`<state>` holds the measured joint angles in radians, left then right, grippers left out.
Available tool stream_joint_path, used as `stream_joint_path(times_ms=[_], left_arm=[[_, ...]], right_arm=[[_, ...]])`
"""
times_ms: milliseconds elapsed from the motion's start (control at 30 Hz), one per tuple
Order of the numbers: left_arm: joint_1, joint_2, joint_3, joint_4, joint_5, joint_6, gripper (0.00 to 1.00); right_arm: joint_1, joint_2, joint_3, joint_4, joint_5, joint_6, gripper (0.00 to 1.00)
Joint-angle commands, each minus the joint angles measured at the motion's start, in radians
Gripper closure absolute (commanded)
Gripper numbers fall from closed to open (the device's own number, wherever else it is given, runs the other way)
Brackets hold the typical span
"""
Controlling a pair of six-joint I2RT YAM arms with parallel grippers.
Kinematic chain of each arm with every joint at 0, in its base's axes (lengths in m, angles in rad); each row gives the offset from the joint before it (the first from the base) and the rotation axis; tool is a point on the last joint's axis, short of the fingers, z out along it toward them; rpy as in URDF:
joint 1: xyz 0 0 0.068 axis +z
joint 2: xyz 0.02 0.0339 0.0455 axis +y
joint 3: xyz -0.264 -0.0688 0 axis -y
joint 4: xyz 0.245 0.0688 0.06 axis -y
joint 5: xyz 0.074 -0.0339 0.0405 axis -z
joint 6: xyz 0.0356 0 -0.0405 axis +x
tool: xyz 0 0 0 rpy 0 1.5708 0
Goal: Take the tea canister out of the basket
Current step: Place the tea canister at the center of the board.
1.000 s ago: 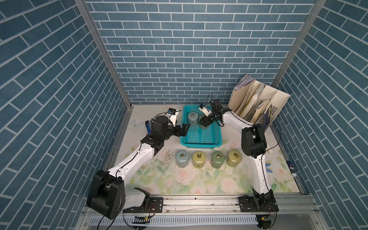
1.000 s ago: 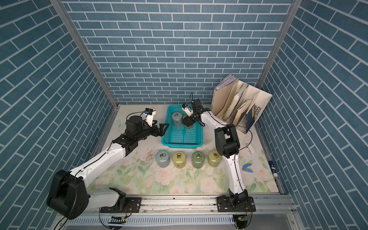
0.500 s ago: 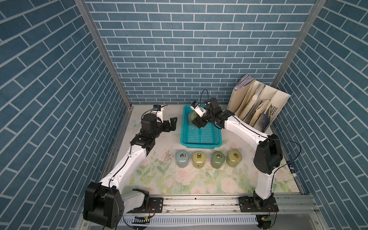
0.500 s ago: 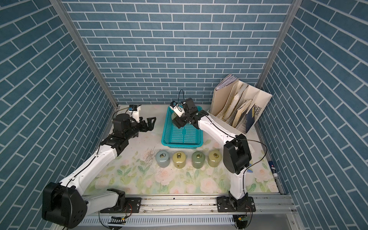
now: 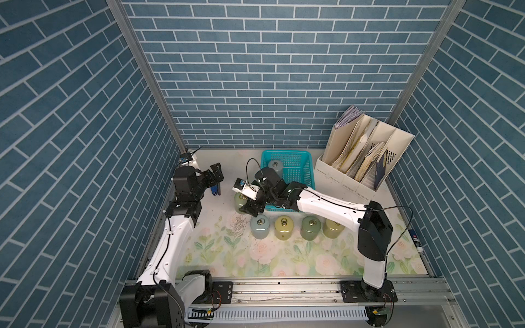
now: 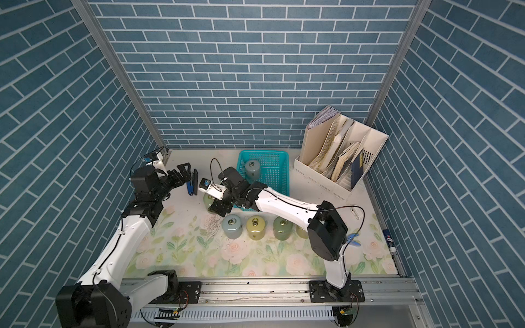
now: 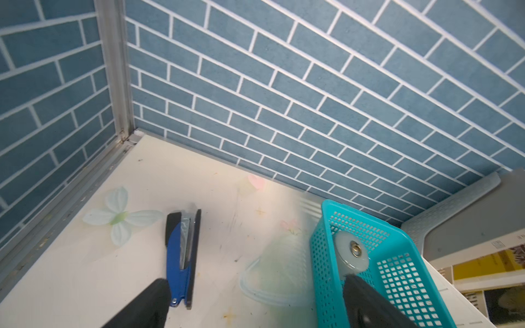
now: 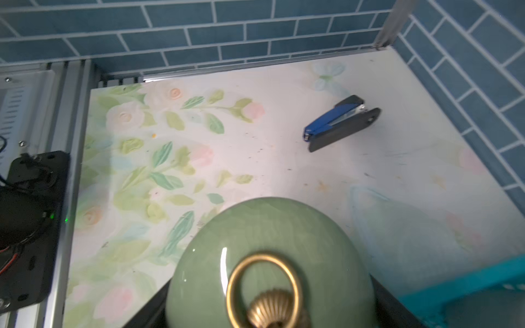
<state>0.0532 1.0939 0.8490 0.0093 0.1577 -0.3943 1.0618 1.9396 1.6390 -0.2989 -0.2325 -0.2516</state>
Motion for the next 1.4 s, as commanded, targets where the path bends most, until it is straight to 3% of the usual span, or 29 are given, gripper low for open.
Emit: stream_joint_path(times_ms=[0, 267, 533, 600, 700, 967, 1233, 1367], left_arm=[[0.029, -0.016, -0.02, -0.016, 0.003, -0.016, 0.0], [0.037, -0.026, -0.032, -0.015, 0.001, -0.015, 0.0], [0.039, -0.029, -0.048, -0.007, 0.006, -0.019, 0.0], [0.039, -0.029, -0.05, -0.005, 0.012, -0.021, 0.0], [0.039, -0.028, -0.053, -0.002, 0.013, -0.018, 0.0], [0.039, -0.031, -0.053, 0.001, 0.016, -0.013, 0.0], [0.039, -0.035, -0.051, 0.0, 0.028, -0.01, 0.0], [0.039, -0.037, -0.049, -0.002, 0.037, -0.008, 0.0]], right_arm=[[0.029, 0.053, 0.042, 0.07, 0.015, -0.009, 1.0], [0.095, 0.192, 0.103, 0.062, 0.079, 0.01, 1.0], [0.104, 0.233, 0.125, 0.05, 0.105, 0.018, 0.99], [0.105, 0.244, 0.135, 0.038, 0.106, 0.018, 0.94], [0.109, 0.246, 0.131, 0.032, 0.11, 0.024, 0.75], [0.113, 0.236, 0.103, 0.046, 0.116, 0.034, 0.42], [0.114, 0.225, 0.086, 0.067, 0.094, 0.042, 0.17], [0.111, 0.212, 0.068, 0.079, 0.085, 0.043, 0.09]])
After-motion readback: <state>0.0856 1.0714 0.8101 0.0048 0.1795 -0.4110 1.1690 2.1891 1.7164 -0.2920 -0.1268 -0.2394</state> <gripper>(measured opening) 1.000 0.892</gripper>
